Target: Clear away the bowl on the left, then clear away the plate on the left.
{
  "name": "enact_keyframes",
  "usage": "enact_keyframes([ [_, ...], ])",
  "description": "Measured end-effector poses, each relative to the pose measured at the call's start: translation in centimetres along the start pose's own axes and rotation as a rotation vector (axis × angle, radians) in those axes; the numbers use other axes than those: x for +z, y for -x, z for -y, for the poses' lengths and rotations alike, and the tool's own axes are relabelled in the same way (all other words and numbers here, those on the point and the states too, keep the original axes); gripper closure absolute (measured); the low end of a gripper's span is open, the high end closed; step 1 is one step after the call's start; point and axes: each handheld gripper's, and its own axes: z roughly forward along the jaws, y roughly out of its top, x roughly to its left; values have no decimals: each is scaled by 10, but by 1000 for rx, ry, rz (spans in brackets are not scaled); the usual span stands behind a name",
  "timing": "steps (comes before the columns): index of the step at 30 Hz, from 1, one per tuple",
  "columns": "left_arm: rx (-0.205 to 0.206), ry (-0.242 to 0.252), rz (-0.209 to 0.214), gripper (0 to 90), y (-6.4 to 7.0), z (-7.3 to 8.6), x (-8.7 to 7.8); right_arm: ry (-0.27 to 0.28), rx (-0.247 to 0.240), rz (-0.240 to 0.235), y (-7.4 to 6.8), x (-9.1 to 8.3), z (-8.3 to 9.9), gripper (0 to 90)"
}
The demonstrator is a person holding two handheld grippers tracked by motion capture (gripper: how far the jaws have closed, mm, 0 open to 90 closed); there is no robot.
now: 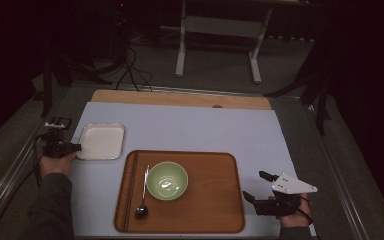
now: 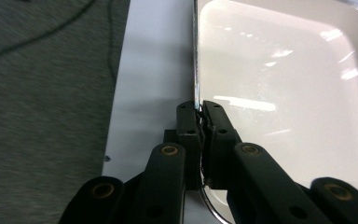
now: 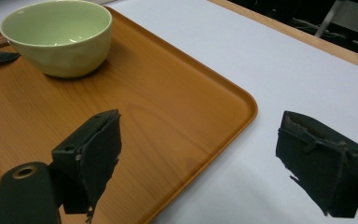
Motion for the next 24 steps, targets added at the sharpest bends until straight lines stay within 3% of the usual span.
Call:
enact_keyframes([
  [1,-18,2,19,888,-2,1,0,1,1,1,0,0,0,135],
  [5,-30,4,28,891,-3,1,0,0,-1,1,0,0,0,135],
  [20,-42,21,61,896,-2,0,-6,2,2,2,1,0,0,135],
  [24,-56,41,110,896,-1,-2,-9,0,2,2,1,1,0,135],
])
